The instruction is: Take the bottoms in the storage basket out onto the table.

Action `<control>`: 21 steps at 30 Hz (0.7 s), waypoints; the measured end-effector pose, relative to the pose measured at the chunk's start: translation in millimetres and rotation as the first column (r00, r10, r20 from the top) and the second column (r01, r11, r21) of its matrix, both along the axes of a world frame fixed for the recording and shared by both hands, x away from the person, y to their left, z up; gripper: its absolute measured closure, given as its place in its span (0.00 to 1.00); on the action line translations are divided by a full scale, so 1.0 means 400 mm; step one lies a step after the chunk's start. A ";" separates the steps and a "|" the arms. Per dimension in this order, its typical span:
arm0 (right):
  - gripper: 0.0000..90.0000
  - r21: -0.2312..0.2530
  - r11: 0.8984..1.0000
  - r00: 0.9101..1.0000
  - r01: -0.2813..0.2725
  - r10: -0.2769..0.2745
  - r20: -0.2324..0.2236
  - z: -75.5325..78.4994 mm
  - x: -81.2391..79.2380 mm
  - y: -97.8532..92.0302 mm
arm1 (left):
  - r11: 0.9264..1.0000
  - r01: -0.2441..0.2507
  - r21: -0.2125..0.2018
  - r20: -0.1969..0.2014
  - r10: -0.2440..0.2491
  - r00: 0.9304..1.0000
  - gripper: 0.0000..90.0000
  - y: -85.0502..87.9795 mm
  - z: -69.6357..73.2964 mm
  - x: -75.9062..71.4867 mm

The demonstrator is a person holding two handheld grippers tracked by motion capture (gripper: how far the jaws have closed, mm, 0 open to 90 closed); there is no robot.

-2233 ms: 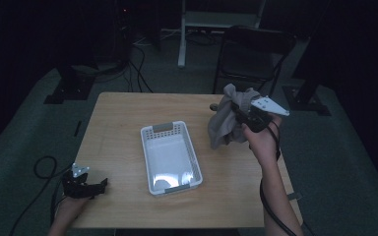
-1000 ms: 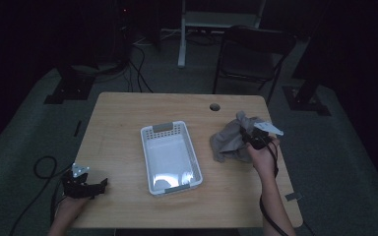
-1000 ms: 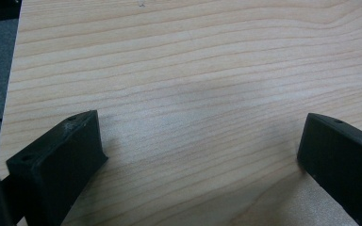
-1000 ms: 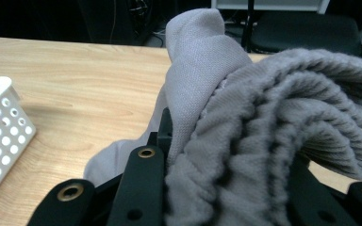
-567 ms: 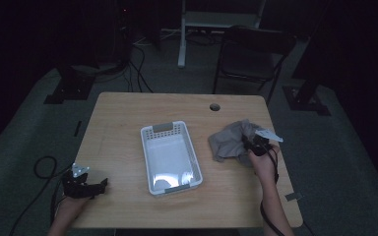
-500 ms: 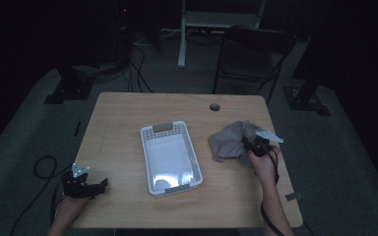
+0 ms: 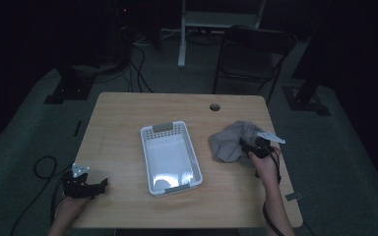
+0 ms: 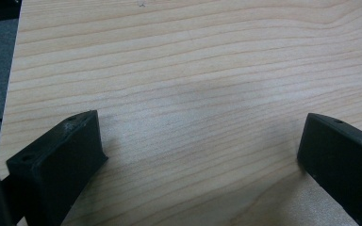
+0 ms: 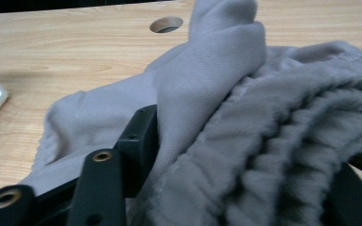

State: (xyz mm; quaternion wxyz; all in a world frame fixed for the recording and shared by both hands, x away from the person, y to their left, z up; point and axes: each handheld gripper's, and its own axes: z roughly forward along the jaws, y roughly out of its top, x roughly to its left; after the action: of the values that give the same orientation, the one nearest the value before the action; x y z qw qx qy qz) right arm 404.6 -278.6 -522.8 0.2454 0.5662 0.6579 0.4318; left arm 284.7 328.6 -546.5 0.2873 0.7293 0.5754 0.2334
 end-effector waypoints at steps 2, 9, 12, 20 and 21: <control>0.46 -0.004 1.000 1.000 -0.005 0.005 0.002 0.005 -0.003 0.001 | 1.000 0.000 0.000 0.000 0.000 1.000 0.01 0.000 0.000 0.000; 0.38 0.002 1.000 0.999 -0.031 0.031 0.010 0.019 -0.017 0.003 | 1.000 0.000 0.000 0.000 0.000 1.000 0.02 0.000 0.000 0.000; 0.32 0.007 0.998 0.998 -0.056 0.056 0.018 0.024 -0.029 0.004 | 1.000 0.000 0.000 0.000 0.000 1.000 0.02 0.000 0.000 0.000; 0.21 0.015 0.995 0.995 -0.094 0.094 0.041 0.035 -0.072 -0.004 | 1.000 0.000 0.000 0.000 0.000 1.000 0.02 0.000 0.000 0.000; 0.21 0.013 0.995 0.995 -0.094 0.093 0.042 0.035 -0.076 -0.005 | 1.000 0.000 0.000 0.000 0.000 1.000 0.02 0.000 0.000 0.000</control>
State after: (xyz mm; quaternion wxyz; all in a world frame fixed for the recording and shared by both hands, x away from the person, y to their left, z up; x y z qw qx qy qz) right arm 374.0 -280.7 -508.6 0.2339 0.5276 0.6753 0.4593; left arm 284.6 328.6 -546.5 0.2873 0.7293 0.5754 0.2334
